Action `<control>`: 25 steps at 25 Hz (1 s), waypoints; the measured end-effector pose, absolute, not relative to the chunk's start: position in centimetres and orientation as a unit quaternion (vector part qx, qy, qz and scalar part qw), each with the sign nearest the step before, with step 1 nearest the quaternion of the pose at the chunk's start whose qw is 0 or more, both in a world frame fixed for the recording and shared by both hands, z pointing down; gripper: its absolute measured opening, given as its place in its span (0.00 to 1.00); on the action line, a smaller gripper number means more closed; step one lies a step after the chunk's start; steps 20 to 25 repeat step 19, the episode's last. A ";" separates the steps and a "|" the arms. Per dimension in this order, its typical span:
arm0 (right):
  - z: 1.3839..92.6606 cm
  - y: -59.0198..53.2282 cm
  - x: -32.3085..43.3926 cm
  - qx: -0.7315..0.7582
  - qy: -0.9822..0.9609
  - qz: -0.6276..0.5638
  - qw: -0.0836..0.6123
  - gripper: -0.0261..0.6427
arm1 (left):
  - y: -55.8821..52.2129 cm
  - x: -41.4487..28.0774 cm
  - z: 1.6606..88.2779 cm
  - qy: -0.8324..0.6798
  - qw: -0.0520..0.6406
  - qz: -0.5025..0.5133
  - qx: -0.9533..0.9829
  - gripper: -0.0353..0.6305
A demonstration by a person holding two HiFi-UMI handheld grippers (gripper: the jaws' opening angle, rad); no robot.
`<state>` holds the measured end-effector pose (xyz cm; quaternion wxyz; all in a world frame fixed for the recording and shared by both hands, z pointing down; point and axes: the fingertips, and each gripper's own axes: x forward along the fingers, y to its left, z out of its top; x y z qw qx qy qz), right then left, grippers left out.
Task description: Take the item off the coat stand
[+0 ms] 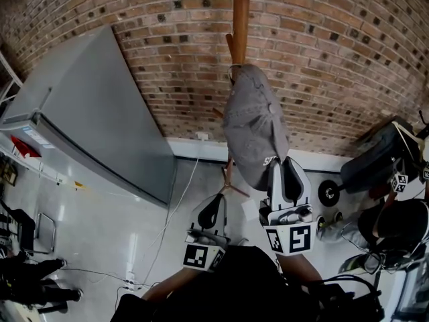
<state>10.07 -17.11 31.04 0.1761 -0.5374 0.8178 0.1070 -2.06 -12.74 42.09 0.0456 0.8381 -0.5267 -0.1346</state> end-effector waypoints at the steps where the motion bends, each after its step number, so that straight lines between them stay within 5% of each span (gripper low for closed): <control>1: 31.1 -17.1 10.2 -0.539 0.817 0.106 0.177 0.15 | -12.7 -2.1 42.1 -0.528 0.043 -0.134 0.837 0.08; 25: 31.5 -16.6 11.6 -0.549 0.811 0.099 0.179 0.15 | -12.4 -0.7 42.0 -0.519 0.035 -0.120 0.845 0.08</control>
